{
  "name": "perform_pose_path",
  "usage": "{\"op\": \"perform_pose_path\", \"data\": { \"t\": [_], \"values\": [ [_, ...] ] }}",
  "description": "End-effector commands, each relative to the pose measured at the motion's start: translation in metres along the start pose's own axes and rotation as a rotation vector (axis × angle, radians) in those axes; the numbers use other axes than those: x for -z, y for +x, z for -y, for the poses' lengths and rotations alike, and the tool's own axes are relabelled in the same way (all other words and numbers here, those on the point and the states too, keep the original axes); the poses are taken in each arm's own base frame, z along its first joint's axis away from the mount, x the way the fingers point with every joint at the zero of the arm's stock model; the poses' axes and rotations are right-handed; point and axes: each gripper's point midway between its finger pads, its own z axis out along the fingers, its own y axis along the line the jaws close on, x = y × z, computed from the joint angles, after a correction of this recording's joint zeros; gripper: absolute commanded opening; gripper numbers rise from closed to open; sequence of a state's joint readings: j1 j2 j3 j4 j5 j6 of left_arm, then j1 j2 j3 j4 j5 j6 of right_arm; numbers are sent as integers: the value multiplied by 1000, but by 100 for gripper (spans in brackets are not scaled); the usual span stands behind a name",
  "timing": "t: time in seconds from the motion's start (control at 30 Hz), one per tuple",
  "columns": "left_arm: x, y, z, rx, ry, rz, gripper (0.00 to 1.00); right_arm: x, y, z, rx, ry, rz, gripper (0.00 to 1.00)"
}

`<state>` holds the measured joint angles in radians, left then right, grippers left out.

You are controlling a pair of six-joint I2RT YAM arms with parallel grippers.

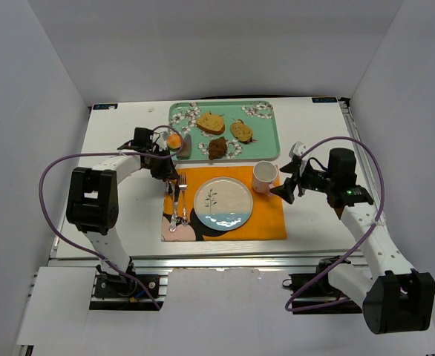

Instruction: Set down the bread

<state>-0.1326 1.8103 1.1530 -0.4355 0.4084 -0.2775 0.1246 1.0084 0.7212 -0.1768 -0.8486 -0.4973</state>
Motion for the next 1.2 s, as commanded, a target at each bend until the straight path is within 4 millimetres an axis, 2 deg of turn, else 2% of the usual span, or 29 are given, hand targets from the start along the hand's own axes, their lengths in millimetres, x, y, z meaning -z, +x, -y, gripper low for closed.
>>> {"op": "perform_pose_path", "data": {
  "t": [0.0, 0.13, 0.33, 0.47, 0.67, 0.8, 1.03, 1.17],
  "values": [
    [12, -8, 0, 11, -6, 22, 0, 1, -3, -4, 5, -14, 25, 84],
    [23, -9, 13, 9, 41, 24, 0, 0, -4, -4, 4, -17, 30, 84],
    [35, 2, 16, 42, 32, -7, 0, 0, -5, -4, 0, -20, 37, 84],
    [44, -1, 20, 61, 25, 18, 0, -1, -3, -5, -6, -22, 38, 84],
    [47, -3, 25, 80, 37, 22, 0, -2, -5, -5, -6, -29, 44, 84],
    [49, -11, 32, 94, 67, 49, 0, -2, -4, -6, -10, -31, 44, 84],
    [36, -14, 12, 89, -19, 32, 0, -2, -2, -5, -12, -26, 41, 84],
    [25, -29, 13, 86, -7, 49, 0, -2, -1, -6, -12, -27, 39, 84]
  ]
}}
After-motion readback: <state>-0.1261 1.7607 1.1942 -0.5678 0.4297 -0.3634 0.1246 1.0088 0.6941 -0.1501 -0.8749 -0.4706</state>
